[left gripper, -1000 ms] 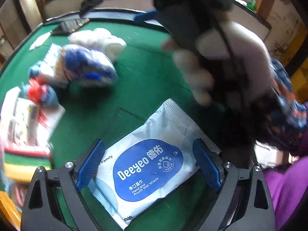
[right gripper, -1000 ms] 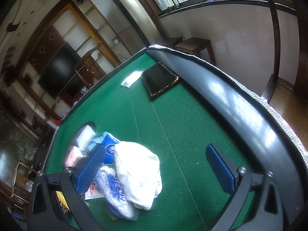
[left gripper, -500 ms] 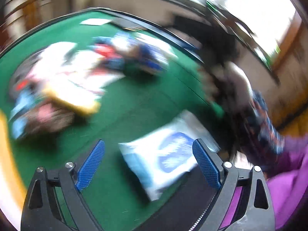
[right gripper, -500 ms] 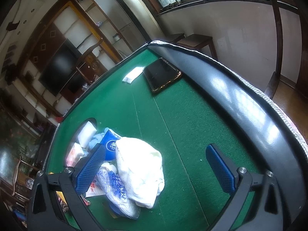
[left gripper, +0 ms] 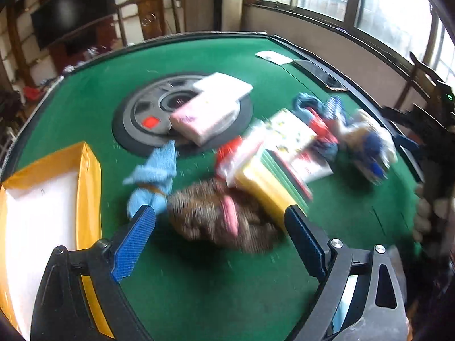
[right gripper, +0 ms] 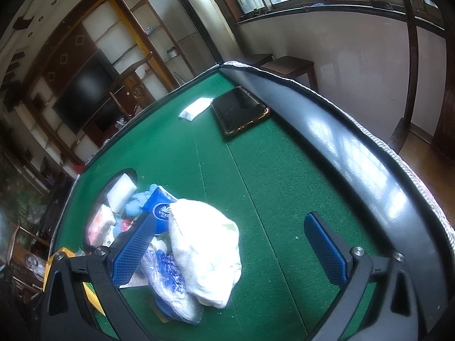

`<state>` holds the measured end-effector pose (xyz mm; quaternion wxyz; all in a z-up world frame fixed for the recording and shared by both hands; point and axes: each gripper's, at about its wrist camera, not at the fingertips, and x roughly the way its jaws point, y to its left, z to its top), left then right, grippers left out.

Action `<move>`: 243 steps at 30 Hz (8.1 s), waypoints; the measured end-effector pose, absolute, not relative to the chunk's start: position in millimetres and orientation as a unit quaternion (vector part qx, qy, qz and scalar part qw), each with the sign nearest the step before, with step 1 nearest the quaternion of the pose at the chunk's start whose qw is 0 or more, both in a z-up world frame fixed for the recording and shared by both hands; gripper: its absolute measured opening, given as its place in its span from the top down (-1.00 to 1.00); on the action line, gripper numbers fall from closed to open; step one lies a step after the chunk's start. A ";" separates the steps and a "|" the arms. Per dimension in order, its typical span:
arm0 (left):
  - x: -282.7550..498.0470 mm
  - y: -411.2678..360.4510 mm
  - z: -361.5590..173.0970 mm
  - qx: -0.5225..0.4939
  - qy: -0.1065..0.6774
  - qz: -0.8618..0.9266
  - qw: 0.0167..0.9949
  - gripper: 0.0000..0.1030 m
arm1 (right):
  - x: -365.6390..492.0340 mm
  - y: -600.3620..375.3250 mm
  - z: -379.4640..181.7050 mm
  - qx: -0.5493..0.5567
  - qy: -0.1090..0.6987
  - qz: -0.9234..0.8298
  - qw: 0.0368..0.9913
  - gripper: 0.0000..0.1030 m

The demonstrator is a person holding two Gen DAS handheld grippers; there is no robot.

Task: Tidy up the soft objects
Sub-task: 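Grasp the brown knit glove with left tool while right tool grasps bagged sponges, then carry glove and sponge bag into the yellow-rimmed box and open both tools, then grasp the blue cloth with the left tool, then lift the blue cloth with left tool while right tool grasps the red plastic bag, then carry cloth and red bag into the box and open both tools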

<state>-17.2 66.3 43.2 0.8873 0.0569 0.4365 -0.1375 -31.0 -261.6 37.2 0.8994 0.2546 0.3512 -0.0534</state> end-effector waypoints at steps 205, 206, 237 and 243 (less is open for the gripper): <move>-136.9 244.5 65.7 -0.243 0.368 -0.086 0.893 0.39 | 26.5 -14.6 59.7 -0.081 0.437 0.168 0.880 -0.48; -139.9 248.9 65.5 -0.244 0.367 -0.081 0.894 0.39 | 28.1 -5.4 55.0 -0.094 0.442 0.169 0.876 -0.48; -46.9 361.0 33.2 -0.234 0.466 0.029 0.853 0.39 | 1.2 120.1 92.3 -0.082 0.435 0.294 0.847 0.31; -17.2 368.7 25.0 -0.224 0.483 0.044 0.845 0.39 | 2.8 163.5 85.2 -0.045 0.468 0.360 0.806 0.31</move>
